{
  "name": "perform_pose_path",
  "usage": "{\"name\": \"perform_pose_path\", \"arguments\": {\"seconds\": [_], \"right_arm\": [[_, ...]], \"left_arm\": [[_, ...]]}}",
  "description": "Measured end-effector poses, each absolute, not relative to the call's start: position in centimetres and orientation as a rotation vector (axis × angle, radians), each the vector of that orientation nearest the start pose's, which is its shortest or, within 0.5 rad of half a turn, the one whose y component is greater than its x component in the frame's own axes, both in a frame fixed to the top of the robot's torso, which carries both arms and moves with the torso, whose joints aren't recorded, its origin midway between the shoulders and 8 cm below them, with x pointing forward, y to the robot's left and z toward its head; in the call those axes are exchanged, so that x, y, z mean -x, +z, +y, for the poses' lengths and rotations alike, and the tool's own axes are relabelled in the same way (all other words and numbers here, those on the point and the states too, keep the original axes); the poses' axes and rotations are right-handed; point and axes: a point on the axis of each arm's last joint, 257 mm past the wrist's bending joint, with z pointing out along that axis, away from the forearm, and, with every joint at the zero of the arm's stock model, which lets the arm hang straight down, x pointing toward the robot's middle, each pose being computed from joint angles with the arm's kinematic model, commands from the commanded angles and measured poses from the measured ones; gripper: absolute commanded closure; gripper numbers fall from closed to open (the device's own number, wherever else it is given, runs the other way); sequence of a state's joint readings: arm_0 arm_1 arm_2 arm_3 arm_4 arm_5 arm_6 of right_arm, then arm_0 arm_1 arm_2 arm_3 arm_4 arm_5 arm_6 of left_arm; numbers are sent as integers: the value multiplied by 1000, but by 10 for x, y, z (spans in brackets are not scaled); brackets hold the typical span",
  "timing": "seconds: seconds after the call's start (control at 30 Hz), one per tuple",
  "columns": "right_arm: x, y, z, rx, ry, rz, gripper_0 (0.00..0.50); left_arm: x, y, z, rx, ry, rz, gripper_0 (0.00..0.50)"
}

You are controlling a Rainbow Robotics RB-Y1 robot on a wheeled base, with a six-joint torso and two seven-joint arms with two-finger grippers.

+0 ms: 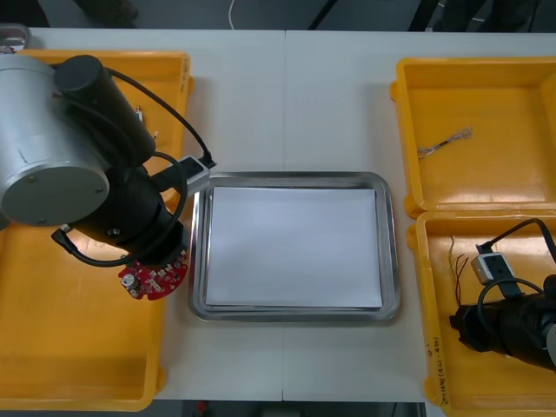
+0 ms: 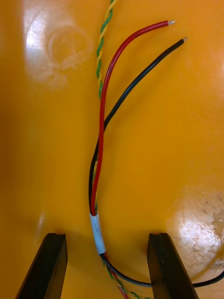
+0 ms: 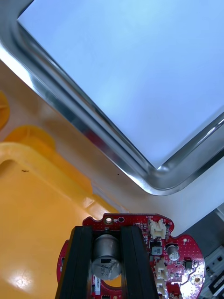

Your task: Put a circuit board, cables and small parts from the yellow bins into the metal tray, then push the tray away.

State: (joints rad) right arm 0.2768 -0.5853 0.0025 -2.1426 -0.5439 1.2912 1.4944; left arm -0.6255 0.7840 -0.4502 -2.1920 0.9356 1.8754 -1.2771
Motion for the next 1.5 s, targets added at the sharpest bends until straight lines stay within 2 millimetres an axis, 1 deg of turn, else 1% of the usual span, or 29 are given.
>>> {"name": "perform_pose_path", "arguments": {"seconds": [0.2, 0.23, 0.3, 0.33, 0.37, 0.4, 0.43, 0.57, 0.8, 0.93, 1.07, 1.17, 1.23, 1.37, 1.4, 1.43, 1.47, 1.5], "right_arm": [[-332, -345, -317, 197, 28, 2626, 0], [-332, -345, -317, 196, 28, 2625, 42], [-332, -345, -318, 196, 26, 2624, 263], [-332, -345, -318, 196, 23, 2624, 311], [-332, -345, -318, 196, 22, 2625, 395], [-332, -345, -319, 196, 22, 2625, 464], [-332, -346, -319, 196, 22, 2626, 500], [-331, -346, -319, 195, 21, 2627, 500], [-331, -346, -319, 195, 21, 2626, 500], [-331, -346, -319, 196, 21, 2626, 500], [-331, -344, -318, 210, 17, 2626, 500], [-321, -342, -318, 226, 5, 2664, 500], [-314, -337, -319, 237, -10, 2686, 500], [-307, -317, -324, 281, -54, 2695, 500], [-305, -312, -326, 299, -69, 2695, 500], [-304, -306, -328, 310, -81, 2694, 500], [-302, -300, -330, 317, -93, 2692, 500], [-300, -294, -332, 321, -103, 2692, 500]], "left_arm": [[-389, -199, 142, -1040, 48, 2612, 500], [-391, -201, 135, -1045, 37, 2606, 500], [-395, -206, 122, -1053, 9, 2595, 500], [-396, -208, 115, -1059, -3, 2590, 500], [-398, -211, 109, -1064, -15, 2582, 500], [-399, -213, 103, -1070, -26, 2574, 500], [-400, -216, 98, -1073, -34, 2568, 500], [-404, -229, 81, -1083, -70, 2550, 500], [-414, -254, 64, -1085, -83, 2514, 500], [-418, -268, 61, -1084, -83, 2508, 500], [-423, -274, 61, -1085, -65, 2493, 500], [-426, -279, 61, -1078, -65, 2492, 499], [-428, -281, 61, -1076, -60, 2487, 499], [-428, -282, 61, -1081, -53, 2483, 493], [-428, -282, 60, -1081, -53, 2483, 426], [-428, -282, 60, -1081, -54, 2483, 282], [-428, -282, 59, -1081, -55, 2483, 234], [-428, -282, 59, -1081, -56, 2482, 106]]}}
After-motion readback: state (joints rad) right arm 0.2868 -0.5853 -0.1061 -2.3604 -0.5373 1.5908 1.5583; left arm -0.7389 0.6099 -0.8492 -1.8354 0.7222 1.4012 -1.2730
